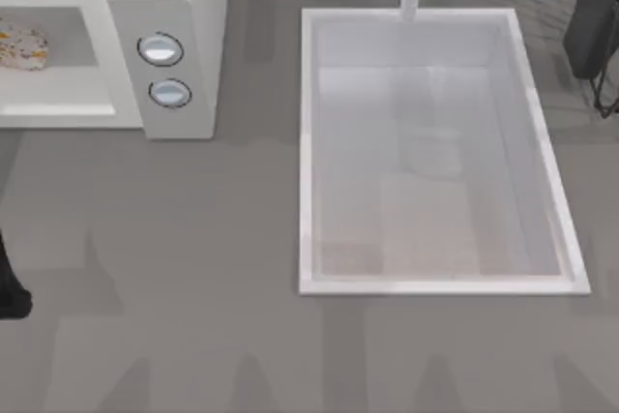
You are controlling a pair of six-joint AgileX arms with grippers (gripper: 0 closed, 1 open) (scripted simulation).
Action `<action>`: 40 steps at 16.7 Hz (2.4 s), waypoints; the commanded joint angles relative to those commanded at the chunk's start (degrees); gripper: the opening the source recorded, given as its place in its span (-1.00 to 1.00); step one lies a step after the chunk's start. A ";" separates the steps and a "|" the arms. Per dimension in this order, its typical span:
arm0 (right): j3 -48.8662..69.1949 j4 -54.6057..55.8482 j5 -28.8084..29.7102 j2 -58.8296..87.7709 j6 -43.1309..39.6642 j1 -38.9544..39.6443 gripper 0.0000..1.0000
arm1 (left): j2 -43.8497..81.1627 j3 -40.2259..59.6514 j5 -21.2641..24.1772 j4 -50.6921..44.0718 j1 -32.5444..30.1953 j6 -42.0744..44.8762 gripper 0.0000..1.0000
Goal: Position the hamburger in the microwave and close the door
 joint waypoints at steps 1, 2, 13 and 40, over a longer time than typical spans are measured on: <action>0.00 0.00 0.00 0.00 0.00 0.00 1.00 | 0.00 0.00 0.00 0.00 0.00 0.00 0.25; 0.00 0.00 0.00 0.00 0.00 0.00 1.00 | 0.00 0.00 0.00 0.00 0.00 0.00 0.10; 0.00 0.00 0.00 0.00 0.00 0.00 1.00 | 0.00 0.00 0.00 0.00 0.00 0.00 -1.00; 0.00 0.00 0.00 0.00 0.00 0.00 1.00 | 5.73 5.38 -22.34 -0.01 -22.31 0.07 -1.00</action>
